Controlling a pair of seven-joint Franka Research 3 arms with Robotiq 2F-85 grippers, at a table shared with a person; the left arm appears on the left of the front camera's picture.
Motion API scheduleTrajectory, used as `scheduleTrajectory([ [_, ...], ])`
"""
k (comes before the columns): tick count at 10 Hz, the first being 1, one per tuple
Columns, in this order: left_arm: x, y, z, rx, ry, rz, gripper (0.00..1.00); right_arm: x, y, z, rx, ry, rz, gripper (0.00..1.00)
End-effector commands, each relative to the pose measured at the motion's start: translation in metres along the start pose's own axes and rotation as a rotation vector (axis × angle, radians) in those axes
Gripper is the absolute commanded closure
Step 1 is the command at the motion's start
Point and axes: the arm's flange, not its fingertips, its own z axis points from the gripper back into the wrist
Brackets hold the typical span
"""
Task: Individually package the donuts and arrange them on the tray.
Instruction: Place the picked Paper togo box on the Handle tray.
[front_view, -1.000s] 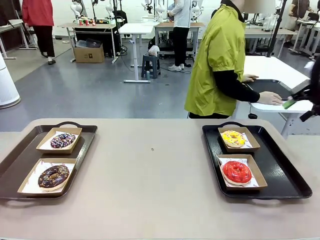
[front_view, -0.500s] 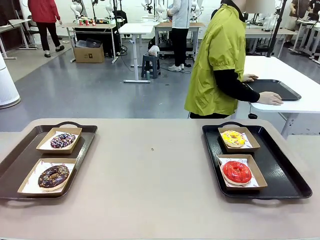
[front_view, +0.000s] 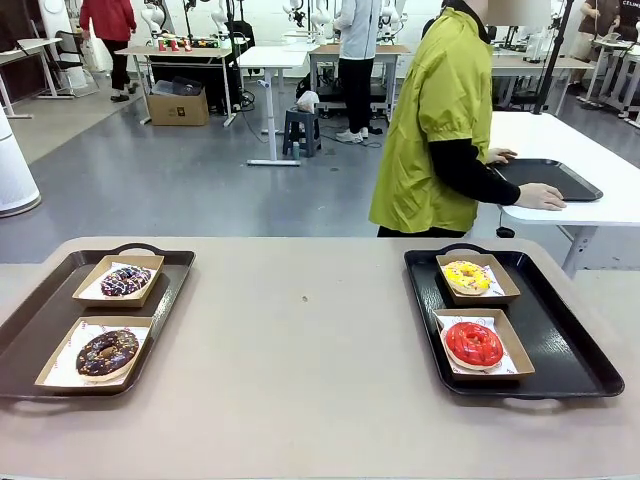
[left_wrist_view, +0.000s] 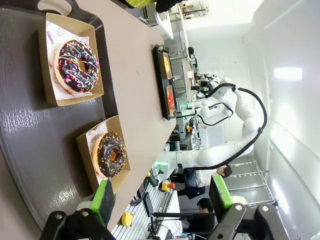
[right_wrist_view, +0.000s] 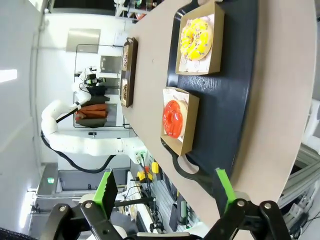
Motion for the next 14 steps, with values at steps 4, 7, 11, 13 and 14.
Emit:
scheduleTrajectory([
  [4,-0.0035,-0.0028,-0.0011,0.015,0.008,-0.007,0.00,0.0004,0.0015,-0.0043,-0.013,0.036,-0.008,0.00],
  [7,-0.0035,-0.0028,-0.0011,0.015,0.008,-0.007,0.00,0.0004,0.0015,-0.0043,-0.013,0.036,-0.008,0.00],
  [11,-0.0035,-0.0028,-0.0011,0.015,0.008,-0.007,0.00,0.0004,0.0015,-0.0043,-0.013,0.036,-0.008,0.00],
  [13,-0.0035,-0.0028,-0.0011,0.015,0.008,-0.007,0.00,0.0004,0.0015,-0.0043,-0.013,0.036,-0.008,0.00],
  [14,-0.0035,-0.0028,-0.0011,0.015,0.008,-0.007,0.00,0.0004,0.0015,-0.0043,-0.013,0.036,-0.008,0.00],
])
